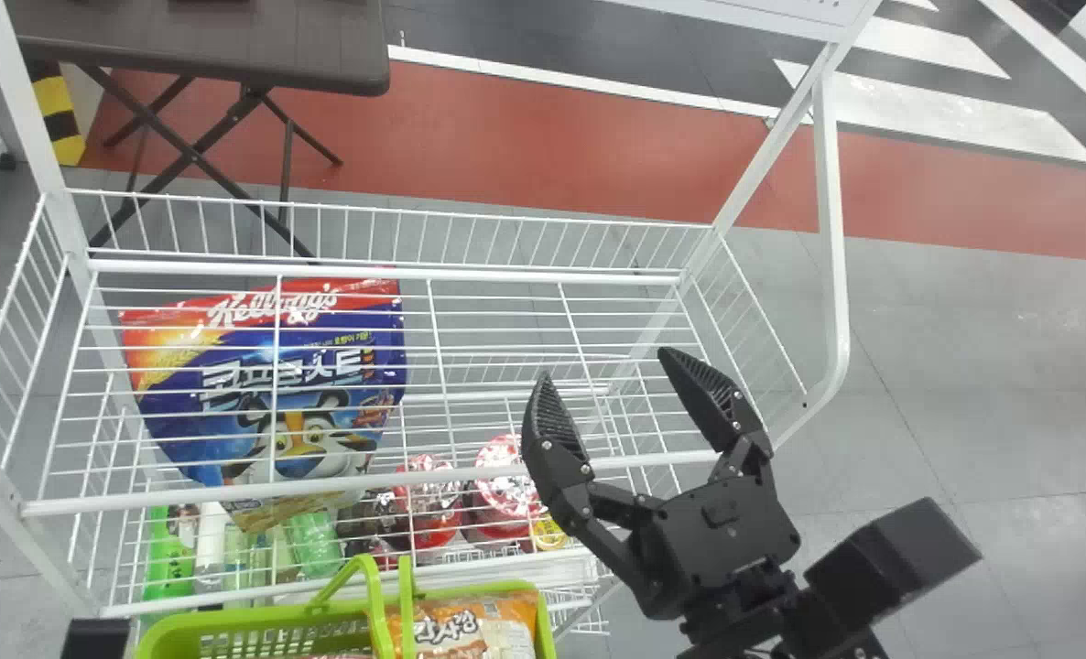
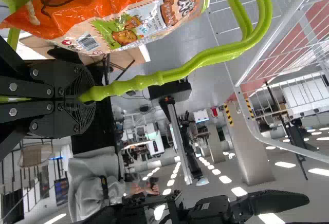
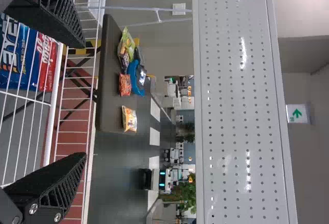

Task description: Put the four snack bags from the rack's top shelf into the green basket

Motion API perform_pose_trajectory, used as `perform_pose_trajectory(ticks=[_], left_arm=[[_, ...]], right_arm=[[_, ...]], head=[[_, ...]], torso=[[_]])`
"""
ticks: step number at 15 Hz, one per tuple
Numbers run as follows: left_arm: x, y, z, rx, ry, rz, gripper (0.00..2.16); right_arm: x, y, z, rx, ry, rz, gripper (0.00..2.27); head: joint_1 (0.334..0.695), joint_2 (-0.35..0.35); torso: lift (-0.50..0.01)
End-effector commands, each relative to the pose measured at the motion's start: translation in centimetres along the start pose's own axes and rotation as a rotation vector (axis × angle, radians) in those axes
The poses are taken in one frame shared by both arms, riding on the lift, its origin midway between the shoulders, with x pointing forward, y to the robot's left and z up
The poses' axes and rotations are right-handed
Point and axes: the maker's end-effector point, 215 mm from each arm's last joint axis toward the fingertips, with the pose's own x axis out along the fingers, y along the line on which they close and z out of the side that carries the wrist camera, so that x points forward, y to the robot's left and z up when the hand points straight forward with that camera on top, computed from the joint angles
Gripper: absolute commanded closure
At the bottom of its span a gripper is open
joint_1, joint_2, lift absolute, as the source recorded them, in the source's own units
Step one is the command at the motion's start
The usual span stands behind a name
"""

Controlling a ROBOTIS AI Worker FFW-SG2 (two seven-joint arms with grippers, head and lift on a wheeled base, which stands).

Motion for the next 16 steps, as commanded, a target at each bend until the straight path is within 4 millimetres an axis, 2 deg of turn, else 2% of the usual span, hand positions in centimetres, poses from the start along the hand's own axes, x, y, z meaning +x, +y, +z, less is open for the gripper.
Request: perform_pose_trajectory(ticks=[1,16], left_arm=[[-0.14,0.01,0.11,-0.002,-0.005,-0.002,2.11],[-0.72,-0.07,0.12,-0.014,-0.019,-0.02,2.11]], right_arm=[[-0.04,-0.06,0.03,0.001,0.0,-0.004,0.06],[-0.05,-0.29,0.44,0.015,-0.016,-0.024,0.06]], head=[[0.695,-0.35],[0.695,-0.35]], torso=[[0.0],[0.0]])
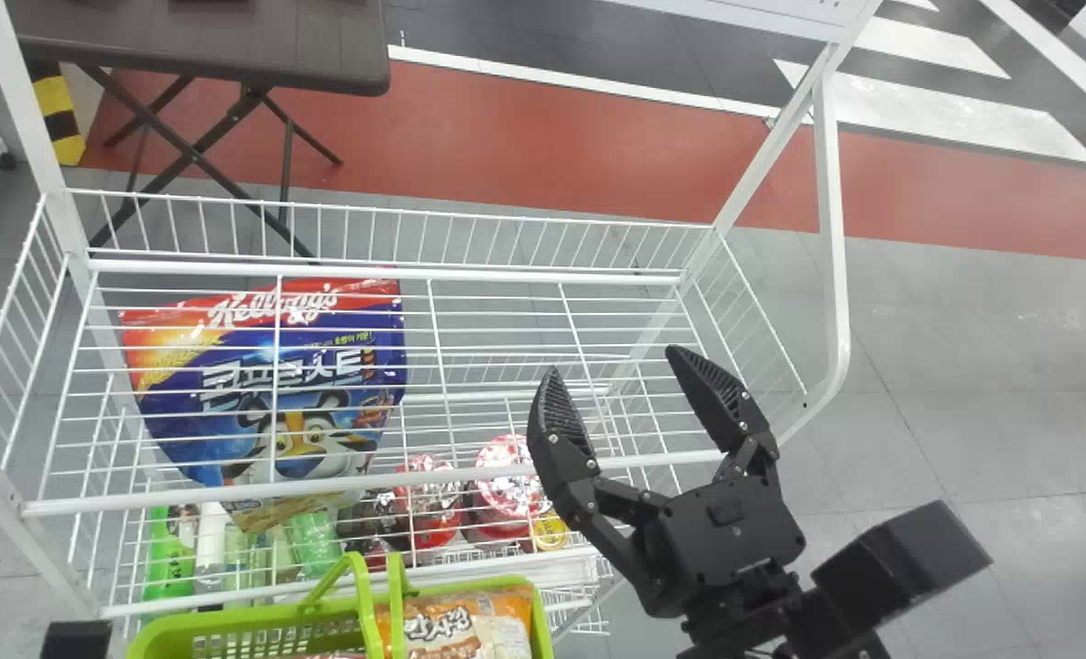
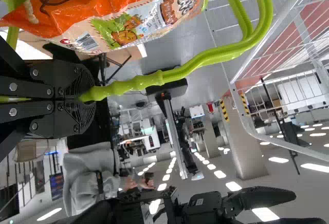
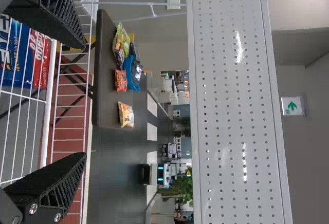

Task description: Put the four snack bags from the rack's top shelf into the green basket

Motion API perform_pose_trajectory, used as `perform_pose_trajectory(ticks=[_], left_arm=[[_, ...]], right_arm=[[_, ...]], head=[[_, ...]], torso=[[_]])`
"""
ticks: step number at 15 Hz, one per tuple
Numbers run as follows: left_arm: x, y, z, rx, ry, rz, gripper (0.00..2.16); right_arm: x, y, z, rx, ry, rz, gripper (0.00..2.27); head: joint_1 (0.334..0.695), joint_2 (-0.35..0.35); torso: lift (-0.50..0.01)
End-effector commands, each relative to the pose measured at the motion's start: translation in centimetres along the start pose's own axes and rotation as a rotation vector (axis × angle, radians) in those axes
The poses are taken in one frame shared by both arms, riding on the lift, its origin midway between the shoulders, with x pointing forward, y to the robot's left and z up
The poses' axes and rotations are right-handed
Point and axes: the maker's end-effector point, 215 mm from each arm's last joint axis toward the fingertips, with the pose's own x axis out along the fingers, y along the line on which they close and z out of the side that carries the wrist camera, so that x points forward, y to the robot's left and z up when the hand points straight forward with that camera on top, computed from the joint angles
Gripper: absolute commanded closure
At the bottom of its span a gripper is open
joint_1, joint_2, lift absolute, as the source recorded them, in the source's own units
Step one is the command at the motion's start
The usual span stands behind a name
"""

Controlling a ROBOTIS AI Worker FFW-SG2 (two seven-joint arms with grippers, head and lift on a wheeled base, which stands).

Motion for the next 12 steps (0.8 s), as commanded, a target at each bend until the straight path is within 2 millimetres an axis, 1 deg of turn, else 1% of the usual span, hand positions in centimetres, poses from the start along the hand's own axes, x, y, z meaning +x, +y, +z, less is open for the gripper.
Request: perform_pose_trajectory(ticks=[1,12], left_arm=[[-0.24,0.01,0.07,-0.003,-0.006,-0.003,2.11],[-0.44,-0.09,-0.06,-0.007,-0.009,-0.006,2.11]], right_arm=[[0.0,0.01,0.09,0.002,-0.004,-0.003,0.06],[0.02,0.12,0.19,0.005,-0.008,-0.002,0.06]], head=[[0.695,-0.35],[0.695,-0.35]], torso=[[0.0],[0.0]])
